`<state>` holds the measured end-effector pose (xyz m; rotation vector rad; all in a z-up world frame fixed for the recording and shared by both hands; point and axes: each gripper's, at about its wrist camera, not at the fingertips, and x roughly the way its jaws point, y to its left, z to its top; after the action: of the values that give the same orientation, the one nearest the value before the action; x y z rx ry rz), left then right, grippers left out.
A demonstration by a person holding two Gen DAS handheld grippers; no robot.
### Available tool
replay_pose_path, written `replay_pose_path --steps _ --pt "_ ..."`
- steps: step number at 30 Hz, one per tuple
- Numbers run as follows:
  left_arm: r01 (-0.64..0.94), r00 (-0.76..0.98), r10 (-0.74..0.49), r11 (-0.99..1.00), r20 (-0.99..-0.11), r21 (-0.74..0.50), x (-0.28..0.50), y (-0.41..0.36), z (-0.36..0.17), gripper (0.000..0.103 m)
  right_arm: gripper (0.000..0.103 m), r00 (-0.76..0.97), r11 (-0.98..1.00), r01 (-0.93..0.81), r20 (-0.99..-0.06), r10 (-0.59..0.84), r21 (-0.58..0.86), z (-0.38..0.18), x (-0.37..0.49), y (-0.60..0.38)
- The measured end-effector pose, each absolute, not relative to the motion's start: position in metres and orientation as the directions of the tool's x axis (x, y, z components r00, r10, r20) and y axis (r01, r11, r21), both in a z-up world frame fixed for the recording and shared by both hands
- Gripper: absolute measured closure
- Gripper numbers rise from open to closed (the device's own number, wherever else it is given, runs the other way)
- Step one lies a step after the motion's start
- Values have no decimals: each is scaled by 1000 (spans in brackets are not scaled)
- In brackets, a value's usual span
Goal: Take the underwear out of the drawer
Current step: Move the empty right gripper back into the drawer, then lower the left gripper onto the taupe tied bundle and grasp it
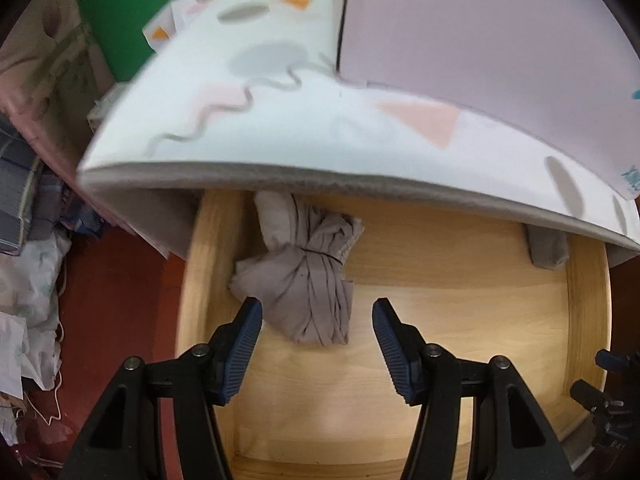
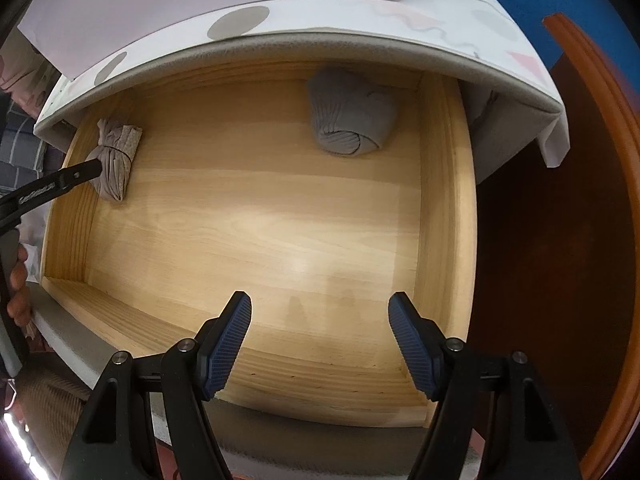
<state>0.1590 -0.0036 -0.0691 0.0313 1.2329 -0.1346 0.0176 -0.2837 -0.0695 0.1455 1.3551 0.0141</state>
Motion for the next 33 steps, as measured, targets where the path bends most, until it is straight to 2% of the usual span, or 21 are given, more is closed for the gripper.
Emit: replay_pose_path --steps 7,17,24,27,33 --pt "149 270 -28 989 -962 13 174 -16 -82 44 34 211 988 90 -972 107 128 -73 20 -283" --pt "109 230 -5 994 -973 21 193 -11 -93 44 34 213 970 148 -964 158 192 -78 16 -296" --pt "179 238 55 979 -970 99 195 -26 -98 44 34 207 973 138 -966 156 187 -79 21 -290" --pt "218 224 86 967 -971 136 194 -34 -103 51 34 204 973 134 -966 159 189 -81 21 -288" --pt "217 186 85 968 -979 125 198 -33 -102 60 34 207 970 141 -964 168 199 -84 19 -290"
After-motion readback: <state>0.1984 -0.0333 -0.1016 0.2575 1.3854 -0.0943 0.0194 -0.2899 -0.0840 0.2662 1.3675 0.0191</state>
